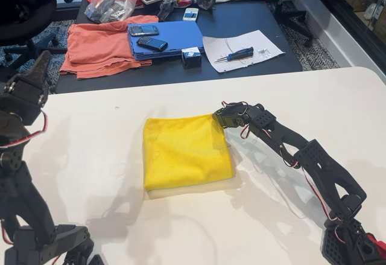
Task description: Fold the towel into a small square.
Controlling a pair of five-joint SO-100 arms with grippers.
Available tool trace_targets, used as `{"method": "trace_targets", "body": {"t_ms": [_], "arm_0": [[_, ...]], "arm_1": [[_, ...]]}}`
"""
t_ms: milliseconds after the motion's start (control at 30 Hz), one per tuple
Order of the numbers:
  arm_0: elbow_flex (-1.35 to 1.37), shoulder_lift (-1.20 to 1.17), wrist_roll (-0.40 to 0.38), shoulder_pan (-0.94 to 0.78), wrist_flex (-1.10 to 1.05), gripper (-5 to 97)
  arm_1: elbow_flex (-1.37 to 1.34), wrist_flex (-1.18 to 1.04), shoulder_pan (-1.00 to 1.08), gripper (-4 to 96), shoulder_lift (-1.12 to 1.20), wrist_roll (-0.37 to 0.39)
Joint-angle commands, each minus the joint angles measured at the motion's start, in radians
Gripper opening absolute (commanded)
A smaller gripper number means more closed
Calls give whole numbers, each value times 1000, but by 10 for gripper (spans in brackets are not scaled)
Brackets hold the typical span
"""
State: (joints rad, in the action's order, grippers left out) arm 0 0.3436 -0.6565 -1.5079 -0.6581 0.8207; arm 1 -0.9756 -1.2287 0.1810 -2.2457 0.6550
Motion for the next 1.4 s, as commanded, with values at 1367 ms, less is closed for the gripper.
{"method": "trace_targets", "body": {"t_ms": [1367], "arm_0": [[-28,57,15,98,-244,247]], "arm_1": [[3,3,2,137,-2,-2]]}}
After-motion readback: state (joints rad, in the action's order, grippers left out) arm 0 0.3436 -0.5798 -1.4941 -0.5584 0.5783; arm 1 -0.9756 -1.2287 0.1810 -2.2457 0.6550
